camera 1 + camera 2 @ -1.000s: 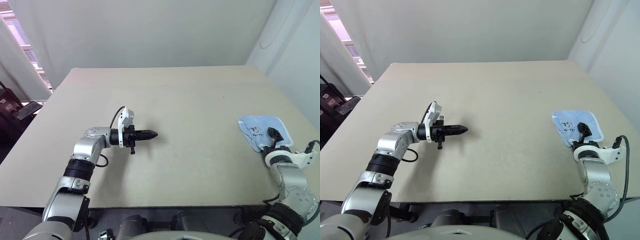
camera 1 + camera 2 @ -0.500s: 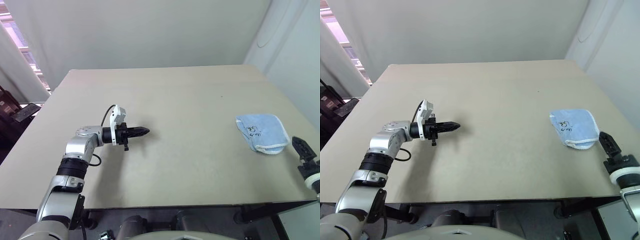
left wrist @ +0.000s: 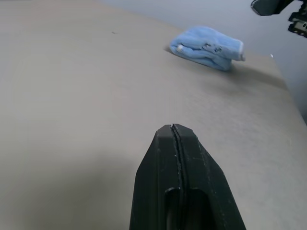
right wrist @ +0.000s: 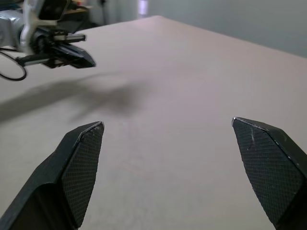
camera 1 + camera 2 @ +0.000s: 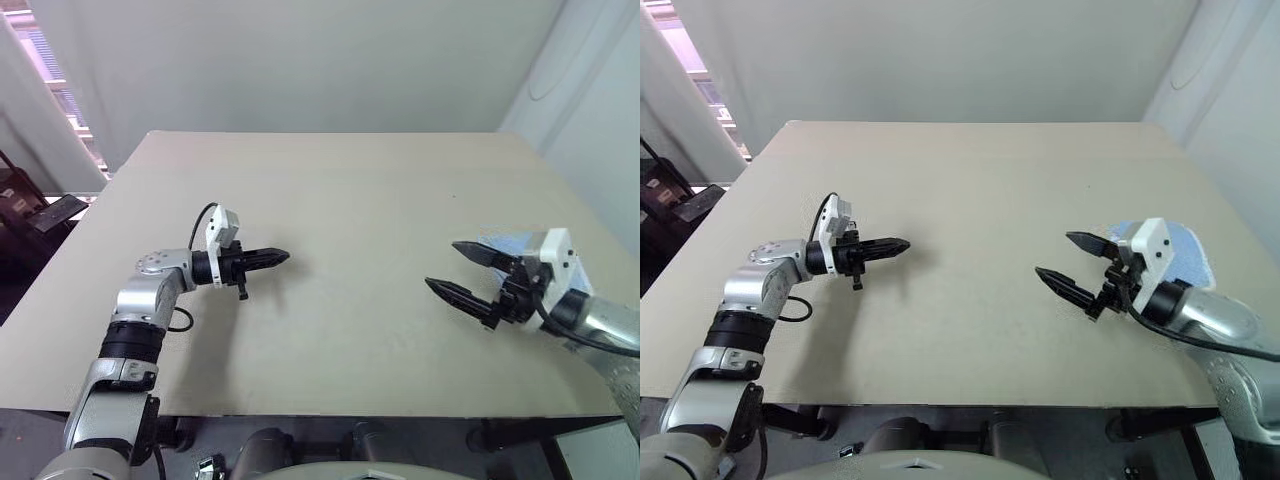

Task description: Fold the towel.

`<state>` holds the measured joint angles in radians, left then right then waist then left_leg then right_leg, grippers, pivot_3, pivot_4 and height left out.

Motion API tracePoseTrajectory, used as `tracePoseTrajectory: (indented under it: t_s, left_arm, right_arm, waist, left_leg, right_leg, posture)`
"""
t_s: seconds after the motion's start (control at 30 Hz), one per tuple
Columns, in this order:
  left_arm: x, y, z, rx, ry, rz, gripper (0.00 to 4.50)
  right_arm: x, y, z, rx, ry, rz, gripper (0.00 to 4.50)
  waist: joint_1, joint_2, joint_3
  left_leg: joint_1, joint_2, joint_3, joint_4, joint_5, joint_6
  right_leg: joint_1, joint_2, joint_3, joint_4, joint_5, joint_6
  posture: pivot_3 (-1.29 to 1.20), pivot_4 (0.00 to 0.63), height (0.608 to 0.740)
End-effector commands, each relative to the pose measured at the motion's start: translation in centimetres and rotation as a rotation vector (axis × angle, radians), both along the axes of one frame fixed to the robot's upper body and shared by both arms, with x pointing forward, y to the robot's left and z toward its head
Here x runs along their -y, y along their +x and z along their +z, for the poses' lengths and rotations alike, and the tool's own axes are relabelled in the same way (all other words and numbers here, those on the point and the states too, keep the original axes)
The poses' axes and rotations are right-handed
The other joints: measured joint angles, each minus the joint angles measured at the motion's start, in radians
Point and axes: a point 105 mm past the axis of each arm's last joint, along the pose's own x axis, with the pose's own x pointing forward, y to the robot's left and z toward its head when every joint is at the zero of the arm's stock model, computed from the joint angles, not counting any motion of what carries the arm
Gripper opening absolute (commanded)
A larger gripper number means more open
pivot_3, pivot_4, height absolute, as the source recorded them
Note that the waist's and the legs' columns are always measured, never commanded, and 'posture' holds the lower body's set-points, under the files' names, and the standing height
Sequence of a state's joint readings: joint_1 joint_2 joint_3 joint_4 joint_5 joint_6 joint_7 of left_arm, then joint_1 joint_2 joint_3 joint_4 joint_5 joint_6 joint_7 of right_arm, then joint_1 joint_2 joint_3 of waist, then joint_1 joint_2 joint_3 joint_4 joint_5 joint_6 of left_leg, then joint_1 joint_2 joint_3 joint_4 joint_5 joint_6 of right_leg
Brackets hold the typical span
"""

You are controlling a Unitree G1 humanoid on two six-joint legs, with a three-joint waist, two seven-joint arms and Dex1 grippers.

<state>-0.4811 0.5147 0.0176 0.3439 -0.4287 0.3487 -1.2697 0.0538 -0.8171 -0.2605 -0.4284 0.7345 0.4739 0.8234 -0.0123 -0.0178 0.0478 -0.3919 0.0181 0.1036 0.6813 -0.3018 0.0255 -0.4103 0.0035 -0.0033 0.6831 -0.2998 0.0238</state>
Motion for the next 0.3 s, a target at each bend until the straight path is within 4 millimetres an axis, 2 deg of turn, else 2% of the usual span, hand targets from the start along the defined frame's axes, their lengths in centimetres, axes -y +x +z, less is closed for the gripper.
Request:
tracePoseTrajectory:
  t_s: [0.03, 0.13, 0.3]
  left_arm:
    - [-1.0, -1.8, 1.7, 0.052, -0.027, -0.023, 0.00]
    - [-1.6, -4.0, 2.5, 0.072, -0.018, -0.063, 0.00]
    - [-2.0, -5.3, 3.3, 0.072, -0.009, -0.077, 0.00]
  right_arm:
    - [0.6, 0.0, -0.5, -0.034, -0.034, 0.064, 4.47]
    - [0.8, 0.6, -0.6, -0.052, -0.031, 0.087, 4.47]
    - [0.9, 1.8, -0.9, -0.049, -0.021, 0.098, 4.47]
  waist:
    - [0.002, 0.000, 0.000]
    - [0.000, 0.000, 0.001]
    - [0.000, 0.002, 0.001]
  left_leg:
    - [0.000, 0.000, 0.000, 0.000, 0.000, 0.000]
    - [0.000, 0.000, 0.000, -0.001, 0.000, 0.000]
    - [0.002, 0.000, 0.000, 0.000, 0.000, -0.001]
  right_leg:
    - [0.000, 0.000, 0.000, 0.000, 0.000, 0.000]
    - [0.000, -0.002, 0.000, 0.000, 0.000, 0.000]
    - [0.002, -0.003, 0.000, 0.000, -0.002, -0.004]
  posture:
    - [0.00, 0.000, 0.724]
    - [0.00, 0.000, 0.724]
    - [0.00, 0.000, 0.724]
